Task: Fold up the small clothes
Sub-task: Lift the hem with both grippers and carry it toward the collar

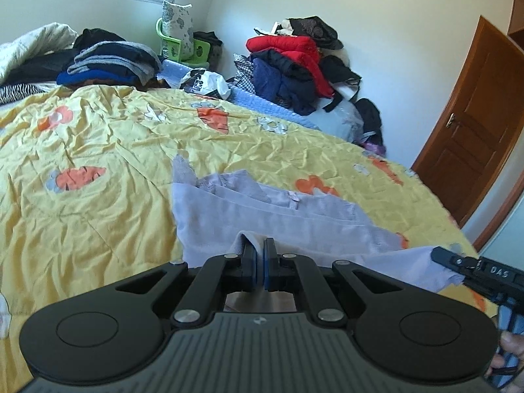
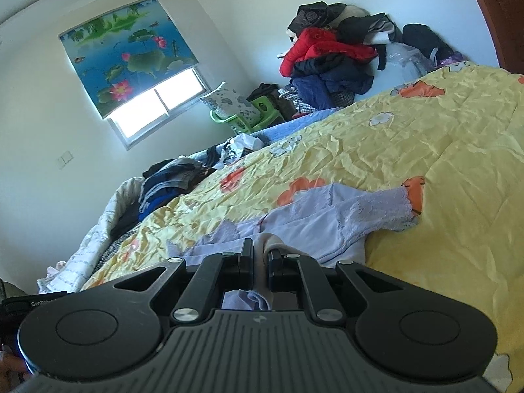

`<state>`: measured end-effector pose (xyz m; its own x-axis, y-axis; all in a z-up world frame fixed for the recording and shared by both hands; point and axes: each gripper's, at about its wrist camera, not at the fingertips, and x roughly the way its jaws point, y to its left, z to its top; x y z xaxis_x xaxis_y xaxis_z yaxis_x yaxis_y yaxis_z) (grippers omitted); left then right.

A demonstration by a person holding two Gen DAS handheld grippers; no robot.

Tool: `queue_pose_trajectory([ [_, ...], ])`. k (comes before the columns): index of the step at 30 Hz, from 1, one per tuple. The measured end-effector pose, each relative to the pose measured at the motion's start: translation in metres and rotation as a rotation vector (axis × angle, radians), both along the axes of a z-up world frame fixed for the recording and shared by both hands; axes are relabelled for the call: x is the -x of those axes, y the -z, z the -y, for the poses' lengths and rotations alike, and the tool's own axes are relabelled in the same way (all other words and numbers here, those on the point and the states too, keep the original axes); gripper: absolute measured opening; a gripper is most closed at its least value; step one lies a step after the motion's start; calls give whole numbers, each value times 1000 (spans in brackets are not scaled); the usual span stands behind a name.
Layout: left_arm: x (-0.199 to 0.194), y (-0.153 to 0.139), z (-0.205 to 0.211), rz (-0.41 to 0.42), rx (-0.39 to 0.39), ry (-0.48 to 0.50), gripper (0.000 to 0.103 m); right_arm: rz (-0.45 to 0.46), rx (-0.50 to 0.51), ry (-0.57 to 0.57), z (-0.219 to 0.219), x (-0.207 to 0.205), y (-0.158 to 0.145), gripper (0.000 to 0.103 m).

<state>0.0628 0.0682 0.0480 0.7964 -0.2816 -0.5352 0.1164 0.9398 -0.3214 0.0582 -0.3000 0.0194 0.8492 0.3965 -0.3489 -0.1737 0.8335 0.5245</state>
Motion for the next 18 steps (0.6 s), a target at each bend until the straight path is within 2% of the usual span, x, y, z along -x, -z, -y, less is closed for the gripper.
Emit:
queue_pose_trajectory([
  [8, -18, 4, 11, 1, -76, -8, 4, -13, 31, 25, -5, -18, 7, 12],
  [18, -27, 3, 14, 10, -103, -15, 4, -17, 49, 38, -7, -31, 11, 12],
])
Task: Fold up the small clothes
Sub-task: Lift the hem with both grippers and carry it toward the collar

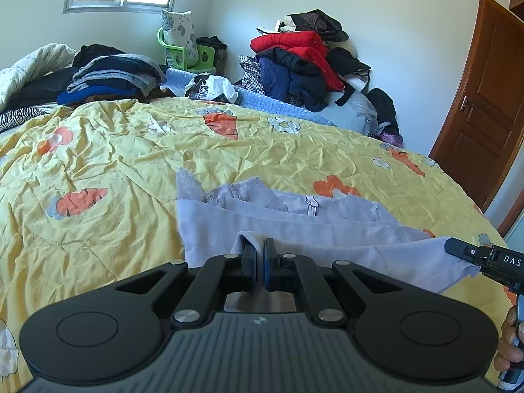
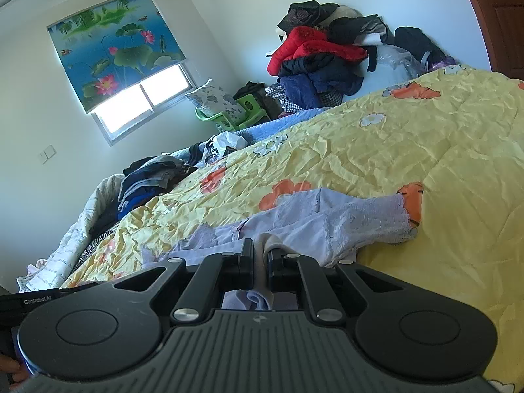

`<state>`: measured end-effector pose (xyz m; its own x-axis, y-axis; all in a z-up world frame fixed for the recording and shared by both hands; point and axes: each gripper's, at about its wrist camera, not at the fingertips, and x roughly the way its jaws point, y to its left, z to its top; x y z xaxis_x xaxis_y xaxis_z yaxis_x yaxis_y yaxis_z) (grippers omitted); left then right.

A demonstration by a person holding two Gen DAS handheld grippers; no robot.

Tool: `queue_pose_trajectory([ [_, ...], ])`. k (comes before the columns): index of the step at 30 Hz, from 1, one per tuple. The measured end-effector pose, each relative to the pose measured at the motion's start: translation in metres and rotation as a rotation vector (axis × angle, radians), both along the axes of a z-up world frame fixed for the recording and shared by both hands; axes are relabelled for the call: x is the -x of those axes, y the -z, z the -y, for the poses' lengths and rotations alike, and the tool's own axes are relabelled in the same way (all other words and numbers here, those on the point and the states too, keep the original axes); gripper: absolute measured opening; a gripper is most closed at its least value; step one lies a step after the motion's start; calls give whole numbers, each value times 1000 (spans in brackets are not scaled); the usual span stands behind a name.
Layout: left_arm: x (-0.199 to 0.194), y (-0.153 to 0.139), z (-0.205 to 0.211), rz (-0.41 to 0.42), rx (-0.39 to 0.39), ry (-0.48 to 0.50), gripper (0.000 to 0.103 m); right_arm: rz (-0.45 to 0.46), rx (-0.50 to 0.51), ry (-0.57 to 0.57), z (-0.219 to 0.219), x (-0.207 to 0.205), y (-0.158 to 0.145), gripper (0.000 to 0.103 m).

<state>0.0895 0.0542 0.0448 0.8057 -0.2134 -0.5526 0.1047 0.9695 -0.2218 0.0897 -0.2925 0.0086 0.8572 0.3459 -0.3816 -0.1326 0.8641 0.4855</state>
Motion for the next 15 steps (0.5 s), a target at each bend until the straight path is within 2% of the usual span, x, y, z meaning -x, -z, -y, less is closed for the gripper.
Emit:
queue_pose_trajectory([
  [15, -16, -3, 9, 18, -42, 14, 4, 4, 41, 16, -2, -16, 0, 12],
])
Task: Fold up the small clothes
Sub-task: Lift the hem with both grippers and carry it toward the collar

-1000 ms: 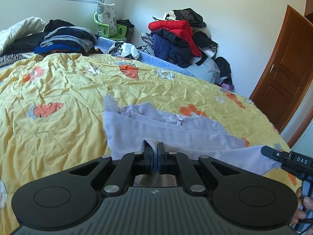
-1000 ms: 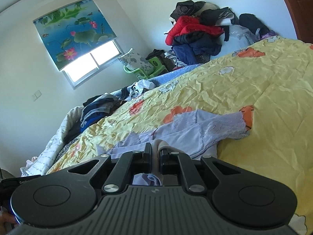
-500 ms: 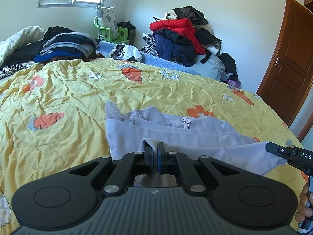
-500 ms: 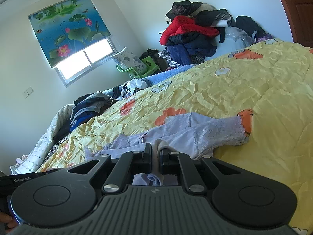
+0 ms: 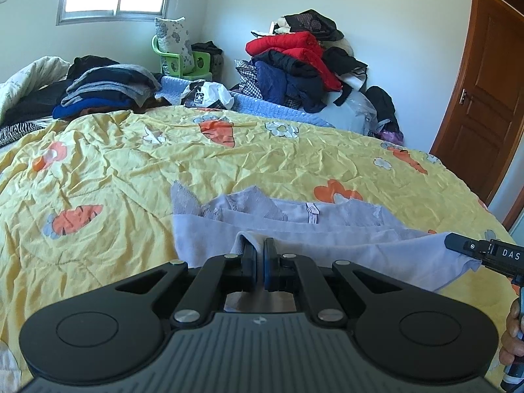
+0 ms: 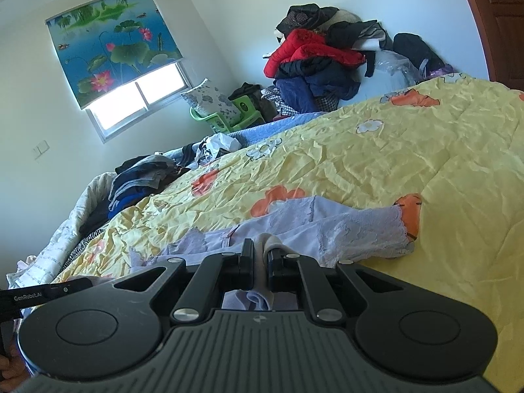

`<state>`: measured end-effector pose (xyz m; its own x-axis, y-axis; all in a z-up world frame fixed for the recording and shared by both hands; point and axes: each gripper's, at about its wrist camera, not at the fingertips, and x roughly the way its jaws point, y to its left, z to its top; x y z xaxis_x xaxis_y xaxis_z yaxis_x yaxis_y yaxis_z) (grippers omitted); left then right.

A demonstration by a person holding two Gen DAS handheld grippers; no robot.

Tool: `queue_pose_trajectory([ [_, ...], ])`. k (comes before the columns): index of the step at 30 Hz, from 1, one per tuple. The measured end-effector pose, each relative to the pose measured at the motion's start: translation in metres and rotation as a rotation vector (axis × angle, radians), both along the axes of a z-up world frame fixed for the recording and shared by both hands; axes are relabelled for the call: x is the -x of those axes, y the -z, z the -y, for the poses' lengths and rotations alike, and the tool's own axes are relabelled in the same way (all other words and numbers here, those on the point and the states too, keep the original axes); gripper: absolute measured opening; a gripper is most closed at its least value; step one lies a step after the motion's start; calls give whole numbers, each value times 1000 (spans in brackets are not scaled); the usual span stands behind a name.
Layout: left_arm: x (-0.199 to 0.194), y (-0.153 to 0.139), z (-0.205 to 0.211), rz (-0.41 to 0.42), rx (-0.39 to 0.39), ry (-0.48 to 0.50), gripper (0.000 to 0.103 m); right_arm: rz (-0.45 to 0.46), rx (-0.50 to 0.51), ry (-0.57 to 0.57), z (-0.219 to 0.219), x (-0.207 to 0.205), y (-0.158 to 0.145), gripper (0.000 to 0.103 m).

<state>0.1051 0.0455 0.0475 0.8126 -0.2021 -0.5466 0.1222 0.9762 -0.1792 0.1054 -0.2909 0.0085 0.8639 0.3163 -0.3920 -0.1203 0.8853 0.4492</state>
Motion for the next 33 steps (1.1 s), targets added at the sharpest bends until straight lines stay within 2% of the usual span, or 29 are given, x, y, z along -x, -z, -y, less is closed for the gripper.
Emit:
queue_pose_trajectory([
  [11, -40, 4, 9, -1, -47, 7, 4, -9, 15, 15, 1, -33, 3, 12],
  [22, -88, 22, 12, -63, -51, 15, 4, -54, -3, 36, 3, -72, 17, 12],
  [33, -126, 47, 3, -178, 18, 14, 4, -124, 27, 35, 1, -108, 37, 12],
])
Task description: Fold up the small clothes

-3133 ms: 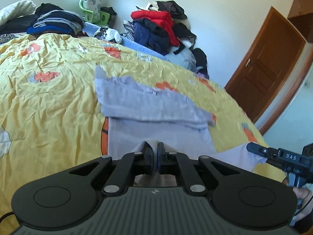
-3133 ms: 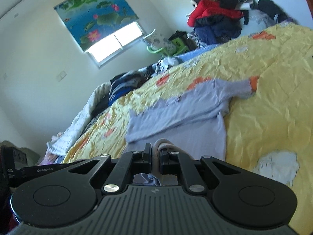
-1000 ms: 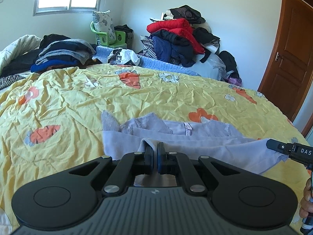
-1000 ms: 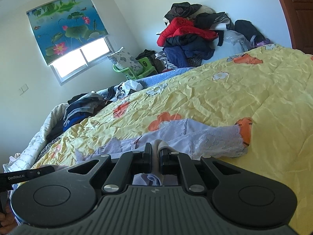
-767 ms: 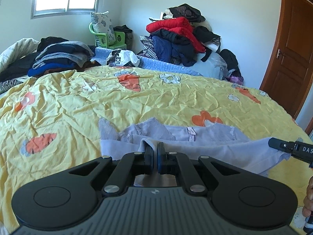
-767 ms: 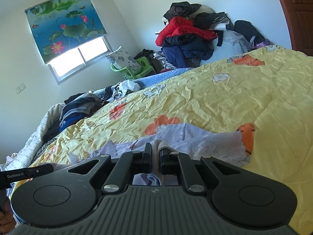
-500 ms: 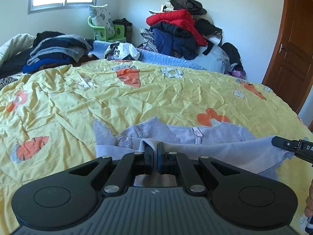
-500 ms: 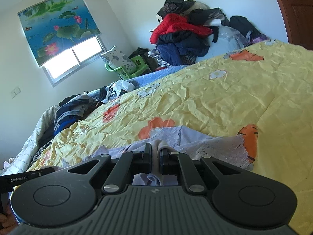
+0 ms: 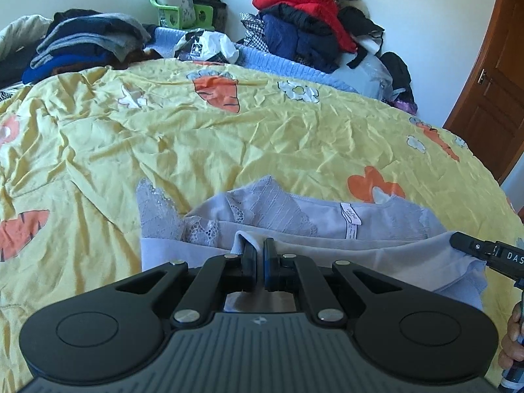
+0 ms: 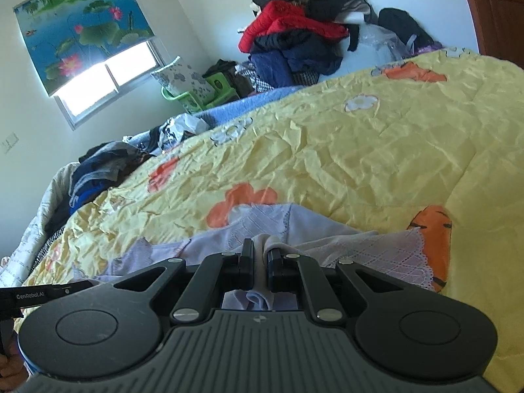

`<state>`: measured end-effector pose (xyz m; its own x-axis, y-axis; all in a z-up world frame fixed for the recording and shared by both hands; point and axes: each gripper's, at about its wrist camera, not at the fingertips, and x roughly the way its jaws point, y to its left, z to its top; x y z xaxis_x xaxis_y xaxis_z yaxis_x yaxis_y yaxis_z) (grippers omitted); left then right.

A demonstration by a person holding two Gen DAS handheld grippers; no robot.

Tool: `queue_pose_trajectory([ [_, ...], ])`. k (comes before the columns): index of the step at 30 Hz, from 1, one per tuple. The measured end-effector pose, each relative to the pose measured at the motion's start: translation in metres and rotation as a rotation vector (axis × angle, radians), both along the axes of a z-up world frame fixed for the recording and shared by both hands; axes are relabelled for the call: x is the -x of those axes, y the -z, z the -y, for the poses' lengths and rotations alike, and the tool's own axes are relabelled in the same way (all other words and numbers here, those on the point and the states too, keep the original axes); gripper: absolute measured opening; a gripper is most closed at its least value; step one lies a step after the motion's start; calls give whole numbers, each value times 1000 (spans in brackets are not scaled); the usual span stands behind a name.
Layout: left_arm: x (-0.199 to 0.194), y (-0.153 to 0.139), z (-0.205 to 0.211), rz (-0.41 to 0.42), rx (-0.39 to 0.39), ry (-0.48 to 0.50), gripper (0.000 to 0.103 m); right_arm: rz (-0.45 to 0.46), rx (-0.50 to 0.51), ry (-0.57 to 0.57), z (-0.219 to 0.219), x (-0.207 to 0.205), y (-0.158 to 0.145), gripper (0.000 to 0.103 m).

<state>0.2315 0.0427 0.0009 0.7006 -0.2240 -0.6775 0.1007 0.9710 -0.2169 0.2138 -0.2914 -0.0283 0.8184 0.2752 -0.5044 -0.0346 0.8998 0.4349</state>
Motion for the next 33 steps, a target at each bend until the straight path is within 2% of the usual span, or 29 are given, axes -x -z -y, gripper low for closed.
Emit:
queue_pose_trajectory([
  [7, -13, 3, -3, -39, 12, 12, 4, -43, -38, 0, 4, -13, 10, 12],
  [12, -19, 5, -11, -64, 54, 11, 4, -72, -75, -2, 10, -20, 15, 12],
  [16, -24, 5, -17, -101, 89, 17, 4, -104, -113, -14, 15, -27, 16, 19],
  [17, -26, 4, -18, -115, 95, 21, 5, -113, -119, -21, 16, -29, 15, 24],
  [21, -33, -1, -23, -146, 95, 19, 6, -152, -156, -50, 22, -40, 13, 28],
  [24, -40, -5, -29, -165, 94, 5, 17, -185, -232, -67, 31, -50, 15, 31],
  [26, -46, -8, -36, -177, 123, -15, 40, -211, -285, -87, 37, -58, 17, 37],
  [28, -50, -10, -44, -165, 157, -42, 55, -214, -304, -79, 39, -62, 18, 39],
  [30, -55, -13, -48, -146, 149, -74, 55, -218, -303, -65, 41, -67, 17, 42],
  [33, -57, -18, -53, -125, 122, -123, 55, -218, -361, -55, 46, -75, 18, 49],
])
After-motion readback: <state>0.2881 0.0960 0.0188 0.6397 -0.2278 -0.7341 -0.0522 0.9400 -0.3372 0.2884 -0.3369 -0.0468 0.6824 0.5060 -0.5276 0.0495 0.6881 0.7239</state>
